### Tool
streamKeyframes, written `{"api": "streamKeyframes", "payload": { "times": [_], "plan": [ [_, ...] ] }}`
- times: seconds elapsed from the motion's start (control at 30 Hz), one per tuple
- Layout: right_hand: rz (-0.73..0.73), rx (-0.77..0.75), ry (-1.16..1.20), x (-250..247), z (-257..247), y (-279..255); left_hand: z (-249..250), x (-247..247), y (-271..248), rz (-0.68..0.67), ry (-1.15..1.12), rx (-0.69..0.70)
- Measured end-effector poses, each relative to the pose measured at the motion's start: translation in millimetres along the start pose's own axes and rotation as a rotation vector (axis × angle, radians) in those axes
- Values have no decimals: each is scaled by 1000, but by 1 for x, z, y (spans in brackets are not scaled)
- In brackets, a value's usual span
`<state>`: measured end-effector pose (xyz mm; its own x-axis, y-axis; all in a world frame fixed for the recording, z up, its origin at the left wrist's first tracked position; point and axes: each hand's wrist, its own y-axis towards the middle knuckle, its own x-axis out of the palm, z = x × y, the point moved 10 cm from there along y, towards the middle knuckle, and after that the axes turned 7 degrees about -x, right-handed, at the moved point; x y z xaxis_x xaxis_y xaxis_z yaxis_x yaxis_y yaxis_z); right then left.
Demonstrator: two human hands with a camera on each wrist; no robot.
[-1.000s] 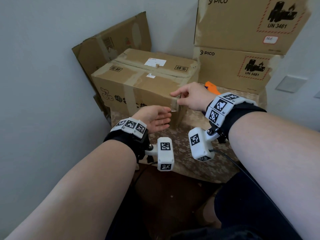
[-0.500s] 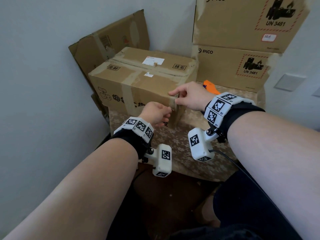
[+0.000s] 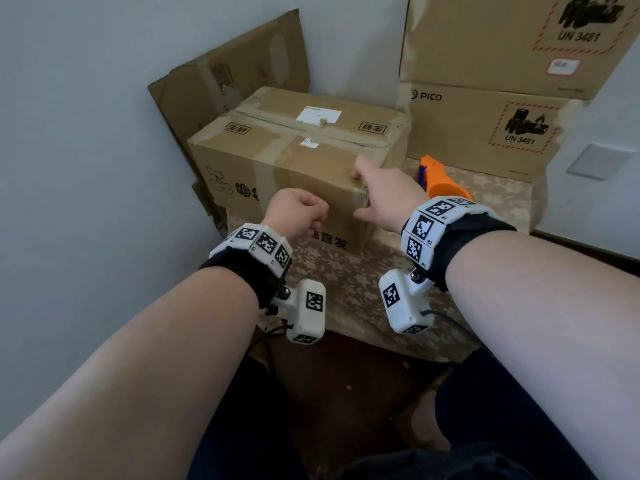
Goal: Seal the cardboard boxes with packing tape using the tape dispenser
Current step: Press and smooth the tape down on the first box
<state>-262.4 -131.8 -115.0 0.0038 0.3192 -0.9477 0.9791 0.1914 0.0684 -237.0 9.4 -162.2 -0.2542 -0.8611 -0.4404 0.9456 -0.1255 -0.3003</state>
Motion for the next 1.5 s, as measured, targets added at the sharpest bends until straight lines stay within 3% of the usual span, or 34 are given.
{"api": "streamKeyframes", "payload": {
  "times": [0.23,0.47,0.77,0.93,1.03,1.2,1.5],
  "plan": [
    [-13,19,-70,-3,-2,1,3,3,-4,-77,-132,-1],
    [-19,9,-55,-2,-1,0,43,-27,-12,91,-68,201],
    [-154,43,214,-4,13,-2,111,-15,-24,391,615,579],
    [-179,51,270,-1,18,-3,122,26,-26,355,975,763],
    [-192,61,283,0,20,-2,114,32,-20,281,980,733],
    [-188,69,274,1,21,0,107,27,-10,173,785,624],
    [-200,77,260,5,23,0,108,29,-16,143,769,616]
  ]
}}
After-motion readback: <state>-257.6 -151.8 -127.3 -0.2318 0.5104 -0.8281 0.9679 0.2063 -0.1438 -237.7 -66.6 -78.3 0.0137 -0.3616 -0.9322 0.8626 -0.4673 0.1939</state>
